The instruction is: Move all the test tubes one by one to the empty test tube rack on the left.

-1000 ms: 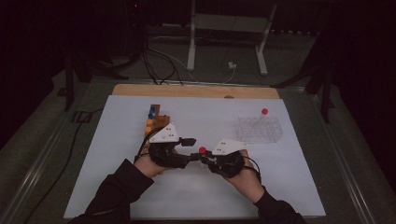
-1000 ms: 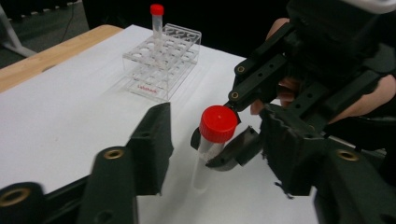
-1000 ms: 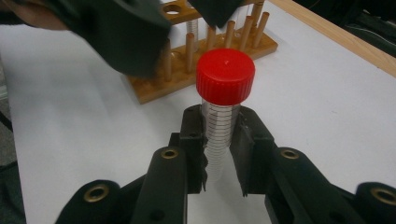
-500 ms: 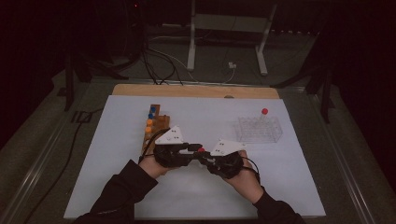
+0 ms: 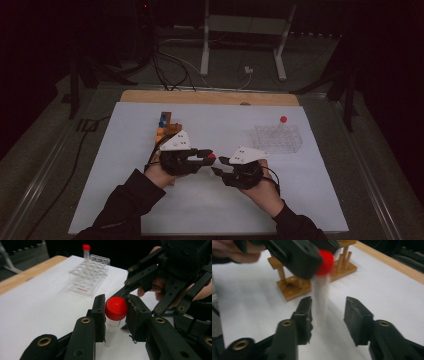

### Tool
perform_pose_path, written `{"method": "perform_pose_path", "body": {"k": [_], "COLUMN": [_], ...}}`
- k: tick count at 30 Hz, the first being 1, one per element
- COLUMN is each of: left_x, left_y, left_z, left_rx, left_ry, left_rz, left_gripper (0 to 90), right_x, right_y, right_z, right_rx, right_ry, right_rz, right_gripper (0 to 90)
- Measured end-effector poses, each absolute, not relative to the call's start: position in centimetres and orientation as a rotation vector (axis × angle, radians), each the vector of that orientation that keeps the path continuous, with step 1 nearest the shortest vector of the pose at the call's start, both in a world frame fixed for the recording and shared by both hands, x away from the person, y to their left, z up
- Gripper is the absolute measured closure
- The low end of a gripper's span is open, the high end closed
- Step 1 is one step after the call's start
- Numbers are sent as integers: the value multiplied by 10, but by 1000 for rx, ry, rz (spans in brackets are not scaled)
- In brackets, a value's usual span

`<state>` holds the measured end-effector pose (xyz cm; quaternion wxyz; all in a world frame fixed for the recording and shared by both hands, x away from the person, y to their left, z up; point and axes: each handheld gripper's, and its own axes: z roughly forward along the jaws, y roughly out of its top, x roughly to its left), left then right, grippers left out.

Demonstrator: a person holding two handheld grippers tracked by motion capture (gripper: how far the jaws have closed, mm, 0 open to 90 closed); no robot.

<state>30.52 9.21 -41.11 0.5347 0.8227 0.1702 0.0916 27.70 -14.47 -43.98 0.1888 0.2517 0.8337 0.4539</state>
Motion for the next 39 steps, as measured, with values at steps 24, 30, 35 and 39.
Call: {"method": "perform_pose_path", "body": {"k": [24,30,35,39], "left_x": [306,307,306,307], "left_y": [166,186,199,207], "left_z": [-366,-364,-366,-370], "left_rx": [1903,1893,1885,1886], "left_ry": [550,601,643,671], "left_rz": [409,453,489,518], "left_gripper": [710,710,710,710], "right_x": [282,282,282,282], "right_y": [-197,-204,-205,-205], "right_z": [-427,-425,-428,-429], "right_rx": [923,925,928,923], "right_ry": [2128,2121,2121,2136], "right_rz": [1344,1387,1377,1379], "right_gripper": [20,0,0,0]}}
